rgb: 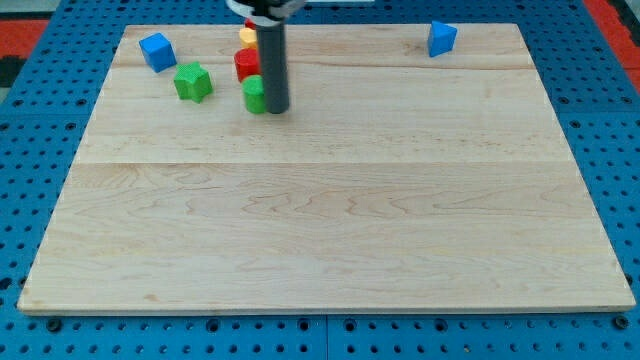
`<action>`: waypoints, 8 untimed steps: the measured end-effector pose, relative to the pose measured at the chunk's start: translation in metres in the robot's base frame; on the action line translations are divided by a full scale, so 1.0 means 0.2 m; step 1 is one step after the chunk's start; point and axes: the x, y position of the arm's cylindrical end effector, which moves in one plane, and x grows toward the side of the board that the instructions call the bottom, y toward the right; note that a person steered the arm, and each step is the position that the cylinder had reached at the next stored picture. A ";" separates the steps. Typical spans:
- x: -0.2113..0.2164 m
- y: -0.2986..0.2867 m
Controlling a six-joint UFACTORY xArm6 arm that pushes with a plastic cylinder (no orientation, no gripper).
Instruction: Move your arm towards left side of red star
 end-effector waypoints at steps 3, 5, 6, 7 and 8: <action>0.30 0.10; 0.21 -1.05; 0.06 -1.15; -0.25 -1.14; -0.70 -1.13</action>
